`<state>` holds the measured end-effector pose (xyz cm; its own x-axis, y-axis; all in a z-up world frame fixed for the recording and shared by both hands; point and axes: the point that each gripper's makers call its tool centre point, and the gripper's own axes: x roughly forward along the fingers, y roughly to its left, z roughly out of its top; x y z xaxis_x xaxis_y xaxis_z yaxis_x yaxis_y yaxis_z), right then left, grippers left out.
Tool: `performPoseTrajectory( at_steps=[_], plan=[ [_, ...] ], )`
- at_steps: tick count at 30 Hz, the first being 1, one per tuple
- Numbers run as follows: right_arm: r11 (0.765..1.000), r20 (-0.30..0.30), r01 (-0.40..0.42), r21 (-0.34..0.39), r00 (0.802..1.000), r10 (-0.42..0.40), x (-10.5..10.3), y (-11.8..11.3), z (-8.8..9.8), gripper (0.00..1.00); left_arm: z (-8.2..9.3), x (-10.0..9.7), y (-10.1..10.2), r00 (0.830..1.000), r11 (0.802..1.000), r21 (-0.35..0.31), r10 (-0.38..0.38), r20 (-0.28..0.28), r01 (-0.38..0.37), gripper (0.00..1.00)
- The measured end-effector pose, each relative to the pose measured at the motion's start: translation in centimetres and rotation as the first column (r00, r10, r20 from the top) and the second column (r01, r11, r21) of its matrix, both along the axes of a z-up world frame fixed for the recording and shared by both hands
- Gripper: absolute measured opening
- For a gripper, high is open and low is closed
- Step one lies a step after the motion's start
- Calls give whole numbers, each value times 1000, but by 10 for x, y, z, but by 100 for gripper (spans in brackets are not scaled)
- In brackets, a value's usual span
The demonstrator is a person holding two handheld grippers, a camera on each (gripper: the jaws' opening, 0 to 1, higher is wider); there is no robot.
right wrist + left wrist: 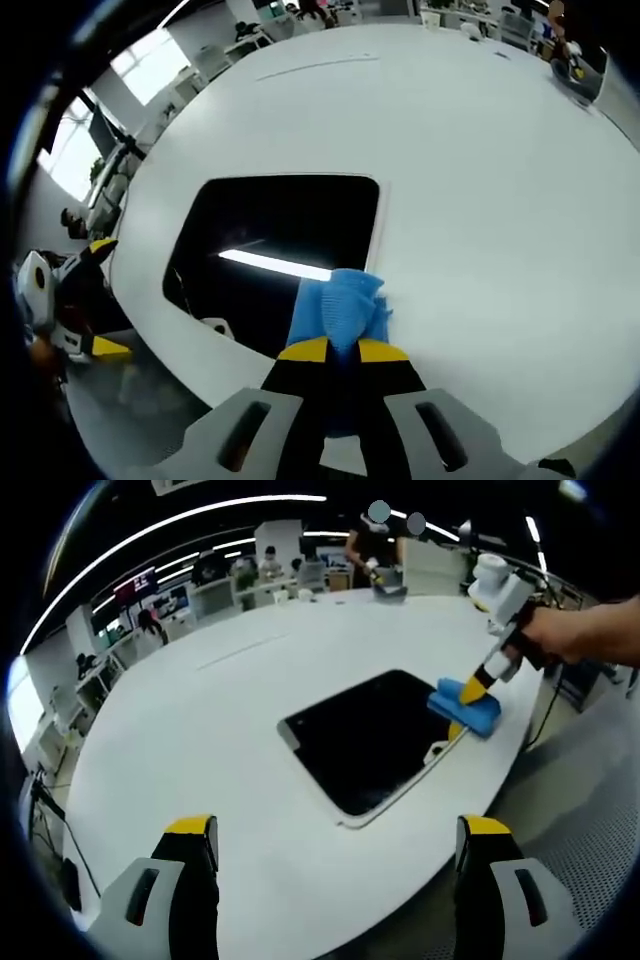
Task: Wipe the mirror surface with the cleaning cloth until all visible marks leave the cleaned area.
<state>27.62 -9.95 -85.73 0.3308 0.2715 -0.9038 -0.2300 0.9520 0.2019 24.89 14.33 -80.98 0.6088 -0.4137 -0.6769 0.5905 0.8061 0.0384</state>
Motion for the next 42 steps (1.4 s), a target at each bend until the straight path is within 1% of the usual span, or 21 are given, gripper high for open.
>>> performPoseTrajectory(
  at_steps=[5,8,9,10,12,19,35,37,39,42],
  plan=[
    [1000,-6,7,-1,1000,-7,1,0,1,3,1,1,-1,1000,1000,-4,-2,4,2,99],
    [1000,-4,8,13,1000,-7,2,3,2,3,2,0,0,1000,1000,-9,3,5,-3,99],
    [999,-2,5,37,1000,-4,3,8,3,3,2,0,0,1000,1000,-9,3,5,-3,99],
    [999,-10,2,34,1000,-2,2,10,3,3,2,1,0,1000,1000,-6,2,7,-2,99],
    [1000,-10,-16,26,1000,16,2,18,1,3,2,1,0,1000,1000,-7,3,9,-3,99],
    [999,-11,-35,30,999,35,4,36,1,3,4,2,2,1000,1000,-12,12,17,-12,99],
    [998,-10,-39,45,999,39,9,61,1,3,6,2,2,1000,1000,-15,10,26,-10,99],
    [998,-8,-47,46,999,47,9,65,1,3,4,1,0,1000,1000,-25,9,13,-8,100],
    [998,-10,-50,47,999,50,10,68,1,3,8,3,-1,1000,999,-52,17,22,-16,100],
    [998,-12,-49,51,999,49,11,72,1,3,5,1,-2,1000,999,-49,14,9,-14,100]
  ],
)
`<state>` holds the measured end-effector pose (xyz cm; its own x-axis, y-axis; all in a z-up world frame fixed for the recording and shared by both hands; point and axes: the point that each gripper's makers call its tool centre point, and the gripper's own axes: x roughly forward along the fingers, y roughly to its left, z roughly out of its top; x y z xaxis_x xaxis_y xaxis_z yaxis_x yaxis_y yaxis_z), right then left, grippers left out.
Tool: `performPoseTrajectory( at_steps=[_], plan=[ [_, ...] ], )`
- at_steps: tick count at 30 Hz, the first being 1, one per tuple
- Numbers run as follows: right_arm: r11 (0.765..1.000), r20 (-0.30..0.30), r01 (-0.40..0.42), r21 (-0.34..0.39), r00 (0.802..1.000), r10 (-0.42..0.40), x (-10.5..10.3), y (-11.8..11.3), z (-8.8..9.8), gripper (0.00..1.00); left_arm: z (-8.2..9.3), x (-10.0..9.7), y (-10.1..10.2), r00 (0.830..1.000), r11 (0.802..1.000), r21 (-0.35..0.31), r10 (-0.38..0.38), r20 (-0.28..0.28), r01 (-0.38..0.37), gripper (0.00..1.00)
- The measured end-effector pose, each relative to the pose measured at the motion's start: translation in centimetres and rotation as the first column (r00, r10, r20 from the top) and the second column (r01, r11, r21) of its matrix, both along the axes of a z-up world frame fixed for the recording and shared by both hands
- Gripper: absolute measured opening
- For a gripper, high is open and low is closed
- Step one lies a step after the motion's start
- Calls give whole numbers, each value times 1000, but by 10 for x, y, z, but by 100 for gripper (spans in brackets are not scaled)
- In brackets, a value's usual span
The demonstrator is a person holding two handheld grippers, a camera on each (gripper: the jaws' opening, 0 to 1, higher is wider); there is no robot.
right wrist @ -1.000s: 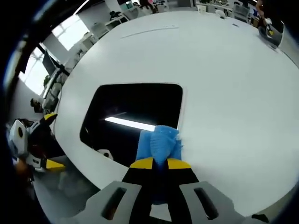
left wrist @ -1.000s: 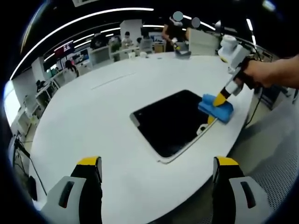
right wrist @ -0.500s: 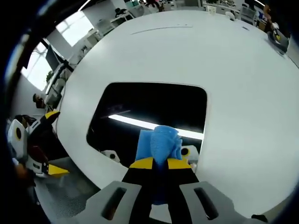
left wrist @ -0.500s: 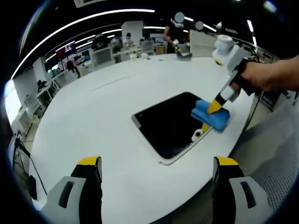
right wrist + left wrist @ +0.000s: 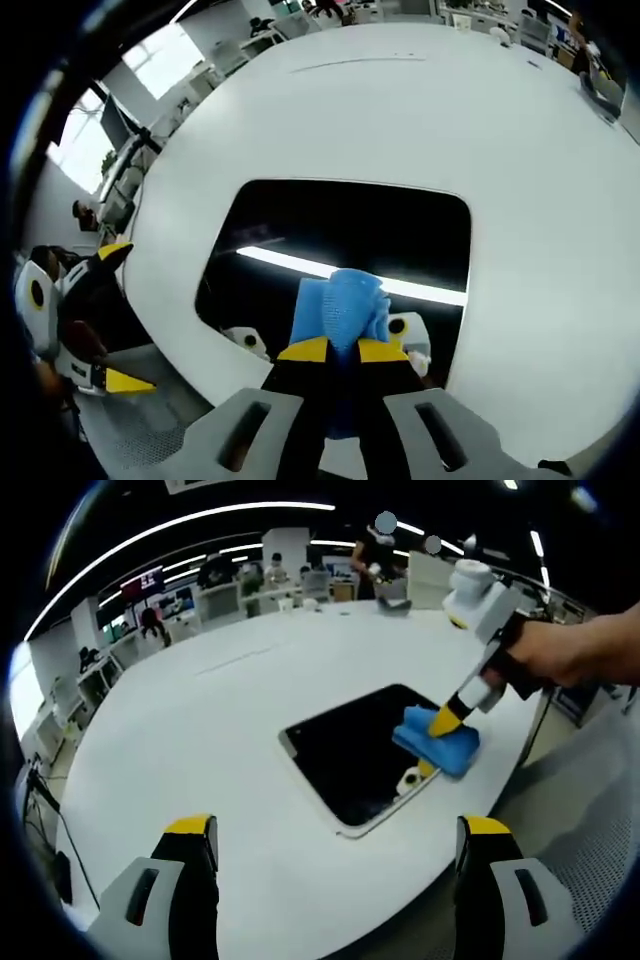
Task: Wipe the mirror surface with the cleaning cloth until all visible marks leave the cleaned area.
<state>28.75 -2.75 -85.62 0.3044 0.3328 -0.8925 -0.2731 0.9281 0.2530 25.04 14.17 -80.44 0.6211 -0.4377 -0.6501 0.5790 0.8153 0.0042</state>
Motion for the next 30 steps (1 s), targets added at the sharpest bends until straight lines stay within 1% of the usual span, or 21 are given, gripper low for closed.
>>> performPoseTrajectory(
  at_steps=[11,15,19,23,25,27,30],
  plan=[
    [1000,1,-5,18,1000,5,-1,20,-2,3,-4,-3,0,1000,1000,27,-13,-7,13,100],
    [1000,-2,-6,28,1000,6,0,30,-2,3,-2,-3,-1,1000,1000,21,-19,-5,19,100],
    [999,8,-32,25,999,32,0,40,-1,3,-2,-3,-3,1000,1000,-1,-22,-17,22,100],
    [997,15,-71,-5,997,71,-1,46,0,3,-3,-4,-2,1000,1000,5,-20,-14,20,100],
    [996,16,-89,-16,996,89,0,52,1,3,-7,-4,1,1000,999,37,-20,-23,21,99],
    [995,17,-100,-19,995,101,0,56,0,3,-5,-5,-2,999,999,23,-27,-22,27,99],
    [995,13,-95,-12,995,95,0,61,0,3,-7,-7,-3,999,999,23,-36,-30,37,99]
  ],
)
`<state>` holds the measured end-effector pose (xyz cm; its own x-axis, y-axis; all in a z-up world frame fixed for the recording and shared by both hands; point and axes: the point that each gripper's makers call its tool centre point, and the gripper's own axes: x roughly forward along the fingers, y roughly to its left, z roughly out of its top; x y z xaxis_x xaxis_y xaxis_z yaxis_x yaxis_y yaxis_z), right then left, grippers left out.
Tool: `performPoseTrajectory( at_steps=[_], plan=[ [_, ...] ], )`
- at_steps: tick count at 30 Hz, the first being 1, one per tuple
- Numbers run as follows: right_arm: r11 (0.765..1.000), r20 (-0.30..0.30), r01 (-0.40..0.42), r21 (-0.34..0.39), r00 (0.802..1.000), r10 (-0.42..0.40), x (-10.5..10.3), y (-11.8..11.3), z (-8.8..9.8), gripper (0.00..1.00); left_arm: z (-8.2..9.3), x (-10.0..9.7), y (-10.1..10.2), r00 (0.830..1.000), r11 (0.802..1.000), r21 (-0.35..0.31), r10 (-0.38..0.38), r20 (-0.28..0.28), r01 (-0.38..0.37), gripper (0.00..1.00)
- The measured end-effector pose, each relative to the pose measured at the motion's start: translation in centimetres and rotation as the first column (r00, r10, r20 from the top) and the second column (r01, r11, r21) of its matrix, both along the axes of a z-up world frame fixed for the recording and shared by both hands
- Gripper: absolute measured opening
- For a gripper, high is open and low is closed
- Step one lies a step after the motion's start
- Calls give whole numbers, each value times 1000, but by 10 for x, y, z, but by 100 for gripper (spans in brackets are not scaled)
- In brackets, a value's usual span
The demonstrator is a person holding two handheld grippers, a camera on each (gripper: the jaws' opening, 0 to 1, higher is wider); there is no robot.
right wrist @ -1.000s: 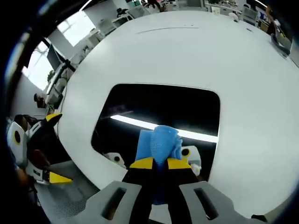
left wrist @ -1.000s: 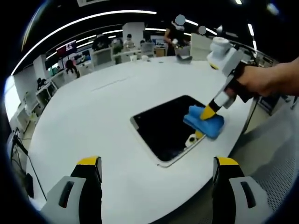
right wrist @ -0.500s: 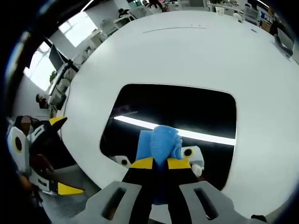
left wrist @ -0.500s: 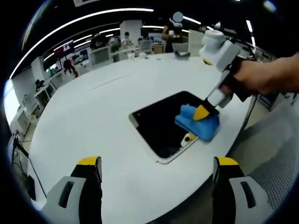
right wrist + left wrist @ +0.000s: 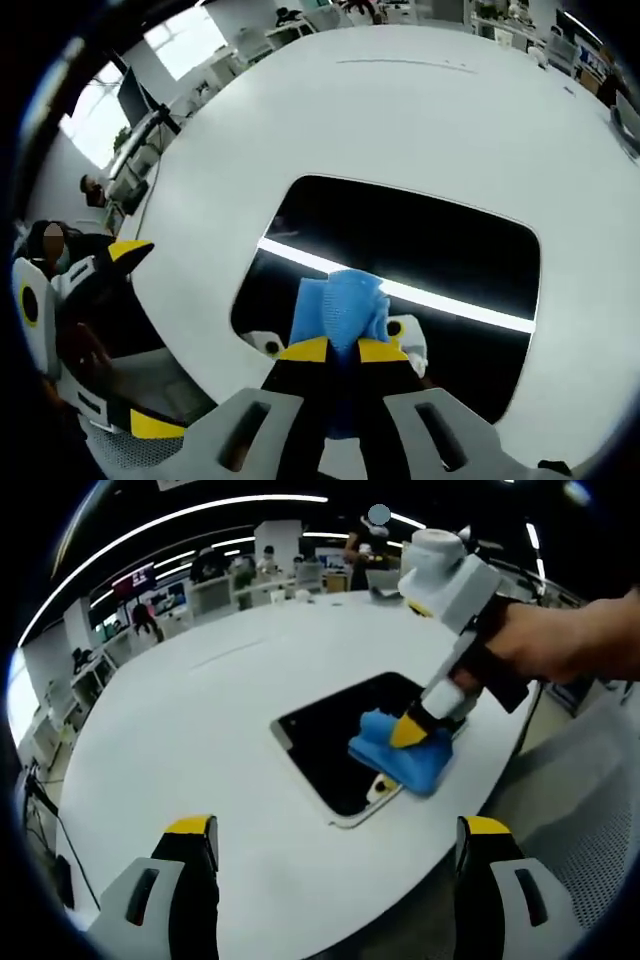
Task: Wipe the mirror surface with the cleaning cloth until all visible marks leave the cleaned area.
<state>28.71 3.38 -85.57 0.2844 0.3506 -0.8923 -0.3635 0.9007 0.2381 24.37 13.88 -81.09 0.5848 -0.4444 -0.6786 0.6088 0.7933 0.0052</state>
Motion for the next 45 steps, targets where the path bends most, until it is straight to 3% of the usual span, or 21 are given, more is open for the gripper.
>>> performPoseTrajectory(
  at_steps=[18,45],
  plan=[
    [999,0,24,23,1000,-24,2,37,1,3,-4,-4,-5,998,998,24,-55,-9,56,99],
    [996,9,50,75,999,-50,4,65,1,3,-1,-2,-3,999,999,15,-39,5,39,99]
  ],
)
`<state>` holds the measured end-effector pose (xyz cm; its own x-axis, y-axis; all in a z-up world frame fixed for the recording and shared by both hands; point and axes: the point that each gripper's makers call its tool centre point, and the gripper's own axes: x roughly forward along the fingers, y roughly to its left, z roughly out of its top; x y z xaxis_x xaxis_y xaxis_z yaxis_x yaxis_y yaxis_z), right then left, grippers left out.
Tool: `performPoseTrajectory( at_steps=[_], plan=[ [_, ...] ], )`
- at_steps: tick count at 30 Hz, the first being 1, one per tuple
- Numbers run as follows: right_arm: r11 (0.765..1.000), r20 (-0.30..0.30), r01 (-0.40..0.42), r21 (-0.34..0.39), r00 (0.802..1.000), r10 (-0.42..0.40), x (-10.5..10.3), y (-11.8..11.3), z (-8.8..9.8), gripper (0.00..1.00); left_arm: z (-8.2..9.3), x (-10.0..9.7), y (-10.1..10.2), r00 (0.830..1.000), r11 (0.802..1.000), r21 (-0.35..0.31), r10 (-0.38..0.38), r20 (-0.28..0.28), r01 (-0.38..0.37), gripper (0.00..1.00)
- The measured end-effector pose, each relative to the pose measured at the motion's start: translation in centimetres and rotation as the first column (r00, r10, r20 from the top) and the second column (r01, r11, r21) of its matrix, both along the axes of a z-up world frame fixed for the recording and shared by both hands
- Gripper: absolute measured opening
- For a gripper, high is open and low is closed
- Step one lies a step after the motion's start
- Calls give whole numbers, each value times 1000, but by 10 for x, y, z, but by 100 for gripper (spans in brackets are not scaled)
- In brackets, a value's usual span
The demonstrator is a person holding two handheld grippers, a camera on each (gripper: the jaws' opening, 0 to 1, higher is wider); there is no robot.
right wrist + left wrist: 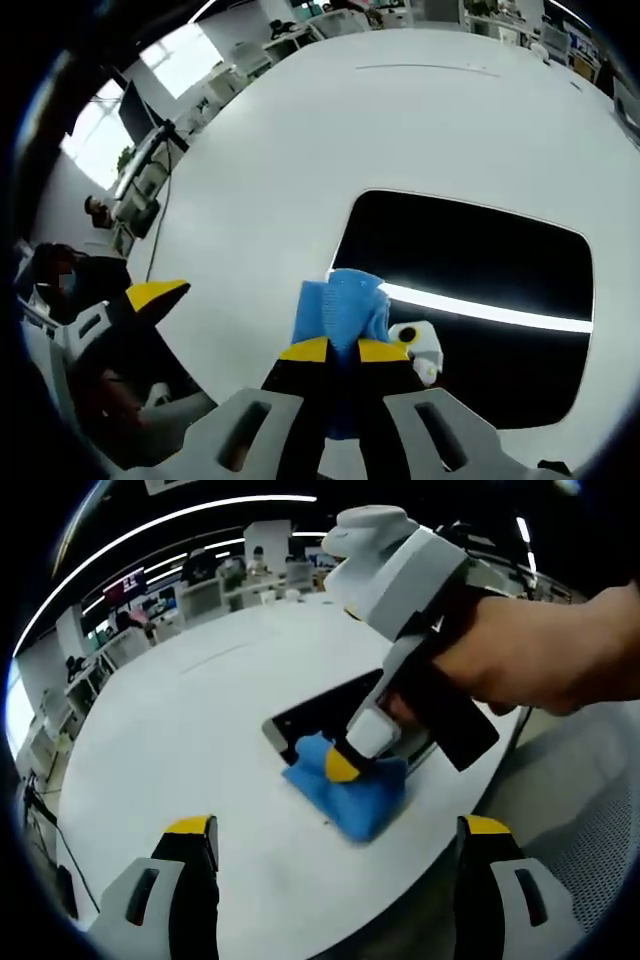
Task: Wipe the mirror surface with the cleaning cloth until all visible marks leave the cleaned area.
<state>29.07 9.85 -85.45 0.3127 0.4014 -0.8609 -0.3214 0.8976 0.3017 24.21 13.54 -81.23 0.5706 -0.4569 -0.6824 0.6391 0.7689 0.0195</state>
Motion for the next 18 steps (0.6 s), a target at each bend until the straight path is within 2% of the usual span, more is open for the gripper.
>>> performPoseTrajectory(
  at_steps=[5,6,7,9,11,15,18],
  plan=[
    [1000,-9,-1,6,1000,1,1,1,0,3,0,0,0,1000,1000,-1,1,0,-1,99],
    [999,-29,-3,33,1000,4,-3,5,0,3,1,0,0,1000,1000,-4,1,3,-1,99],
    [1000,-26,-3,28,1000,4,-3,5,0,3,1,1,0,1000,1000,-6,2,6,-2,99],
    [997,5,-69,-28,998,69,-3,4,0,3,1,1,0,1000,1000,-6,3,4,-3,99],
    [997,-4,-66,-33,998,66,-3,7,0,3,1,1,0,1000,1000,-5,4,2,-4,99],
    [999,-20,-43,11,999,43,-2,3,-1,3,1,1,1,1000,1000,-5,6,1,-6,99],
    [999,-21,-38,15,999,38,-3,4,0,3,1,1,1,1000,1000,-6,8,4,-8,99]
  ],
)
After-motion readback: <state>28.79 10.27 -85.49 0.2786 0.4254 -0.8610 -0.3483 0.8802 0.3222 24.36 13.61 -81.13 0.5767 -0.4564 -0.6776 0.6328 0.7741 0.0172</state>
